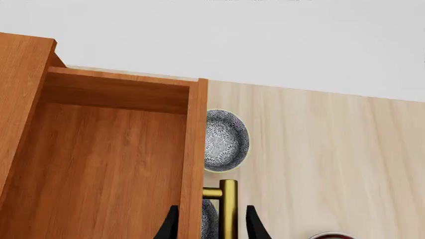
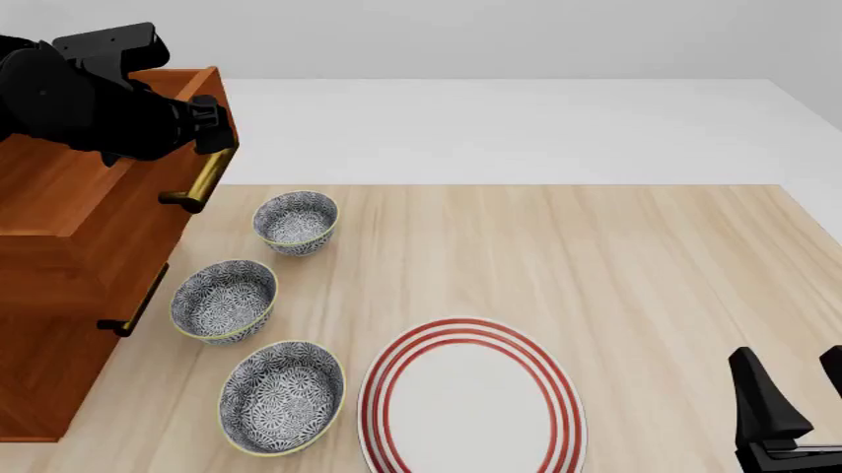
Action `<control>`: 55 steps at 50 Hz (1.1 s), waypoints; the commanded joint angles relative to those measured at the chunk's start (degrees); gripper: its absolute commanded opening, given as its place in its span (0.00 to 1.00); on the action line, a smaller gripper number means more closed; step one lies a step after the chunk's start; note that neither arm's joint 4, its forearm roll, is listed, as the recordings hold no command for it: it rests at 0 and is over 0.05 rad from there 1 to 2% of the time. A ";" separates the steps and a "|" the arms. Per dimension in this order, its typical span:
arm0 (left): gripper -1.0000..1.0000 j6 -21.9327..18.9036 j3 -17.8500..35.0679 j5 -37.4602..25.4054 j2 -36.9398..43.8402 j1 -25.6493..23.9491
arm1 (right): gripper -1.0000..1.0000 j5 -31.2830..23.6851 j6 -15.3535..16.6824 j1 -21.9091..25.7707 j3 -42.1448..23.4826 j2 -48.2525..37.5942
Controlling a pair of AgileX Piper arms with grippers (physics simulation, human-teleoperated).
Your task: Open the top drawer of the cabinet.
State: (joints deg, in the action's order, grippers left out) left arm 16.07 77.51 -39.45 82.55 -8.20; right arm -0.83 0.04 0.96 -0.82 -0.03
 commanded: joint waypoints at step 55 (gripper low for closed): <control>1.00 1.00 -3.89 3.38 9.38 -9.14 | 1.00 -0.01 0.00 0.00 0.00 0.00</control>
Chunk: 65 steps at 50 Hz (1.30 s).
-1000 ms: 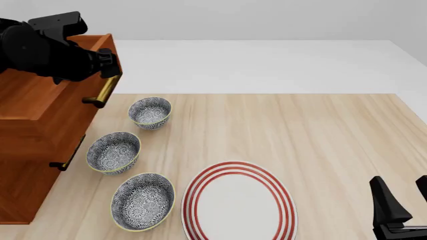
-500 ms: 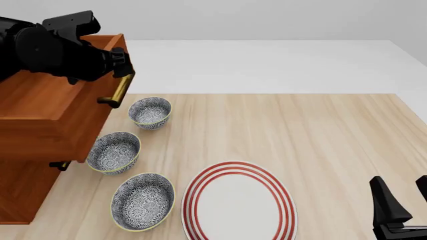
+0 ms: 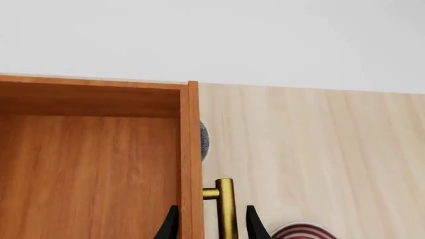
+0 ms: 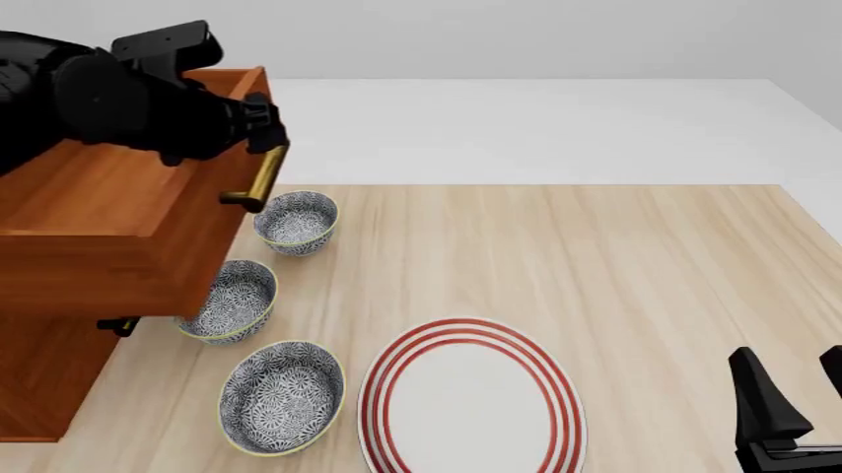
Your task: Open the top drawer of the cabinet.
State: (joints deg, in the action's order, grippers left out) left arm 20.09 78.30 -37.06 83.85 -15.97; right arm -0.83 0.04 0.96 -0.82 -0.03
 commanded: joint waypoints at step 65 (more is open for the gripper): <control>1.00 -2.46 -3.45 -0.53 5.22 -4.46 | 1.00 -0.01 0.02 -0.01 0.00 0.00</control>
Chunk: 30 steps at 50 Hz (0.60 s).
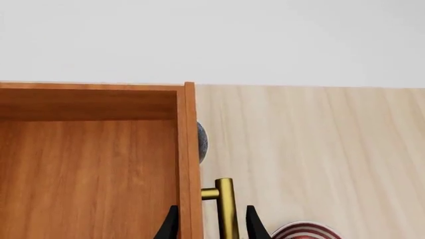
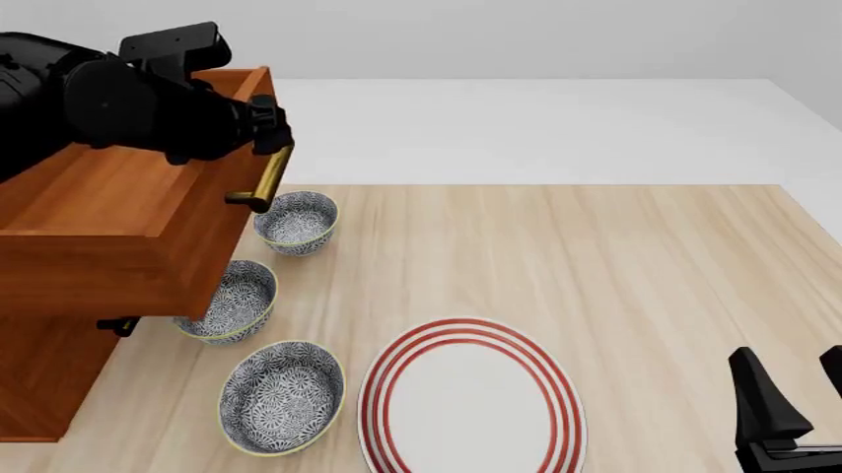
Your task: Open the top drawer of the cabinet.
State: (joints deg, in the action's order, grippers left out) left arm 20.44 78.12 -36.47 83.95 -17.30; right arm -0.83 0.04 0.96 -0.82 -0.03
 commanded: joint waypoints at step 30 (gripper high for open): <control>1.00 -6.09 7.12 -6.99 2.88 -1.43 | 1.00 0.00 0.01 0.00 0.00 0.00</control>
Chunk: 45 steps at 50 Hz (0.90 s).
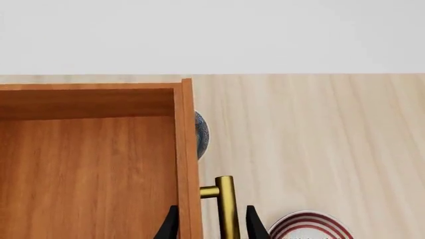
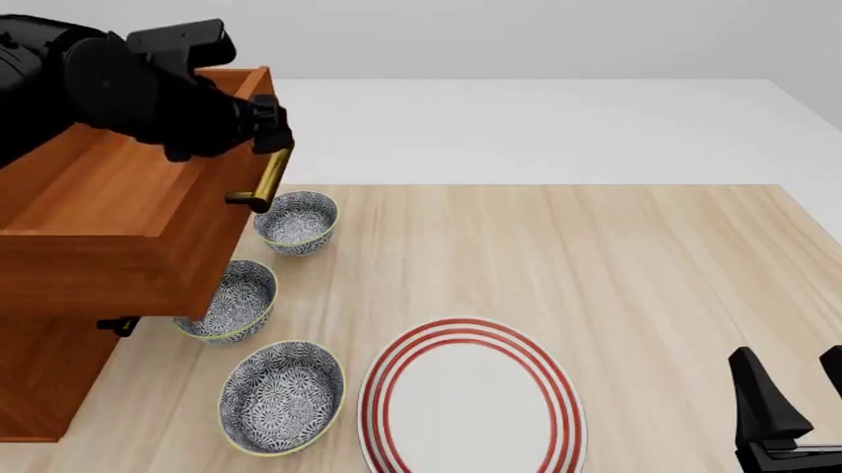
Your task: Open the top drawer of the cabinet.
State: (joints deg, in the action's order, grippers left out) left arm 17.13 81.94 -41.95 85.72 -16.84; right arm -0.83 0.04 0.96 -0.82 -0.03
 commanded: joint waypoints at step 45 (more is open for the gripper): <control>1.00 -5.55 14.74 -7.95 -0.13 0.04 | 1.00 0.00 -0.01 0.00 0.00 0.00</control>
State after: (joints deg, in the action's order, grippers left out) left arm 12.82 94.06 -49.33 86.25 -16.40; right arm -0.83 0.04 0.96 -0.82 -0.03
